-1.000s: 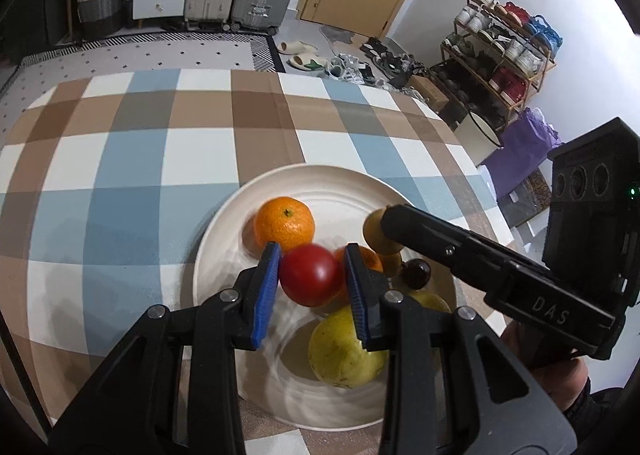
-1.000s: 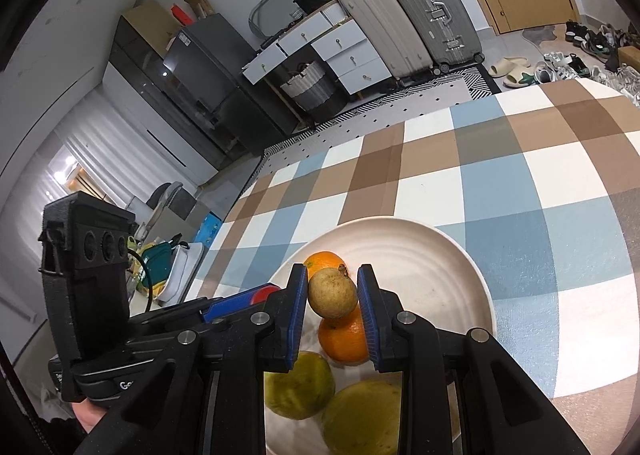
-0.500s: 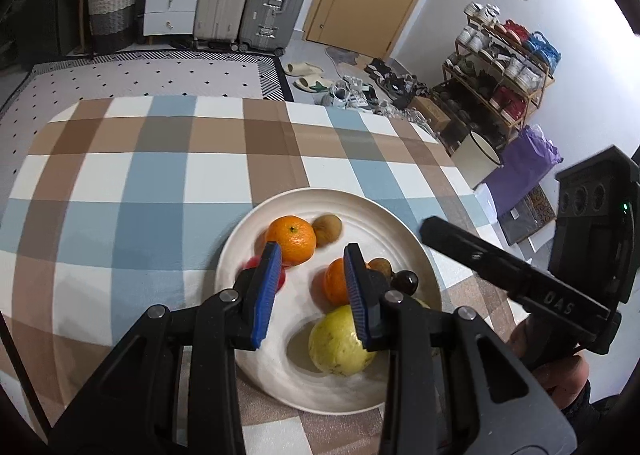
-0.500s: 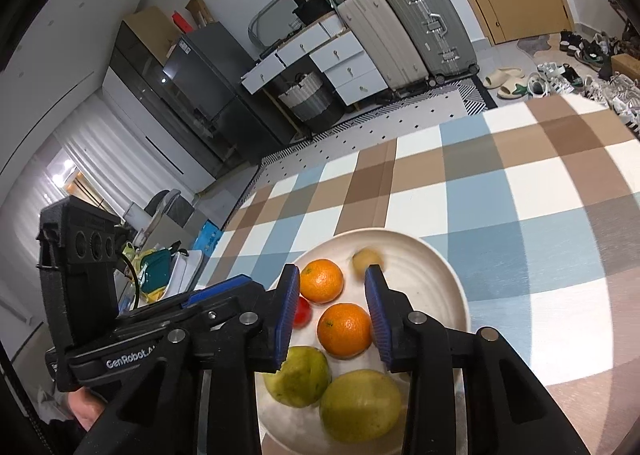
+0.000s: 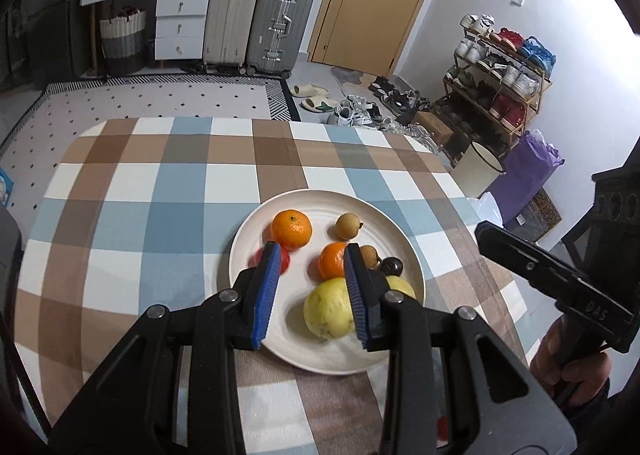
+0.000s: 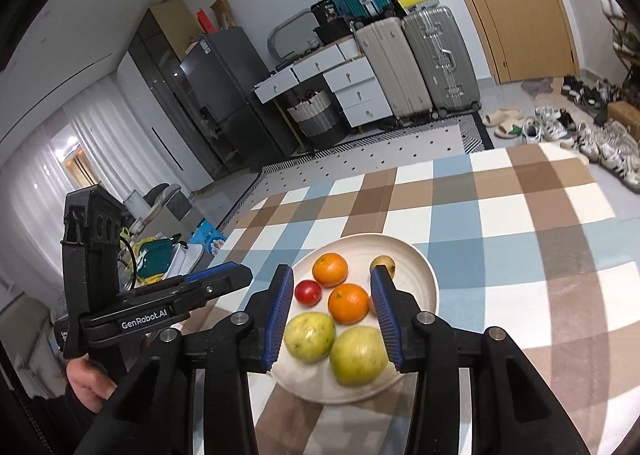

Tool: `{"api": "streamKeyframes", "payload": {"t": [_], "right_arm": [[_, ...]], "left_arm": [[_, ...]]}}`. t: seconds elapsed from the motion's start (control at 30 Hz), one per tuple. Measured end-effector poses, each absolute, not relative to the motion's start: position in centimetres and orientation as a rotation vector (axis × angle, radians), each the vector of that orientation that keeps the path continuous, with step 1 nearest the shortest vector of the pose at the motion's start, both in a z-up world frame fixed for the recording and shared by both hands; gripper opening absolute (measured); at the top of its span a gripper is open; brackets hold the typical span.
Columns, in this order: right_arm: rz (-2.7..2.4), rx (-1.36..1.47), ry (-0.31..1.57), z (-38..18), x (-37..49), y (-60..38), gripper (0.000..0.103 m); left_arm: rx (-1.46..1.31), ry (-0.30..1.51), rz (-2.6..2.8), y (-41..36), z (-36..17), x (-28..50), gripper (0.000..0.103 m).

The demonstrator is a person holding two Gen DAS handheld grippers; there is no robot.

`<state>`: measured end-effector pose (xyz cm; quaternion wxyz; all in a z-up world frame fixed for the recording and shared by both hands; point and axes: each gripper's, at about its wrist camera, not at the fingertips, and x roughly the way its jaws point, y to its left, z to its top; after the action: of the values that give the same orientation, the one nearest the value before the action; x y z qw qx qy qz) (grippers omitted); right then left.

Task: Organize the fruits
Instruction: 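Open both tools to set the tomato and pear on the plate, then withdraw both tools from the plate toward the last plum and tomato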

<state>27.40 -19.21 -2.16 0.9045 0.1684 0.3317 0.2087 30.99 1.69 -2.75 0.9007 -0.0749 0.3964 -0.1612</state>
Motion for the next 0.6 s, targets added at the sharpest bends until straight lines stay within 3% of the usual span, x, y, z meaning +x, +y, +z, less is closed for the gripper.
{"api": "streamKeyframes", "payload": {"t": [0.13,0.33,0.5,0.6], "right_arm": [[0.44,0.331,0.665,-1.6,25.2,-19.3,0.042],[0.44,0.302,0.652,-1.4,22.4,-19.0,0.047],[0.441,0.296,0.634,-1.2,19.9,-19.0,0.051],[0.439,0.279,0.617,-1.0,18.5,-18.8,0.062]], "left_arm": [[-0.141,0.8,-0.328,1.5,-2.0,28.7,0.029],[-0.119,0.771,-0.342,0.7,-1.7,24.9,0.041],[-0.115,0.747,-0.335,0.0,-1.2,21.8,0.058],[-0.109,0.728,-0.333,-0.3,-0.8,20.3,0.067]]}}
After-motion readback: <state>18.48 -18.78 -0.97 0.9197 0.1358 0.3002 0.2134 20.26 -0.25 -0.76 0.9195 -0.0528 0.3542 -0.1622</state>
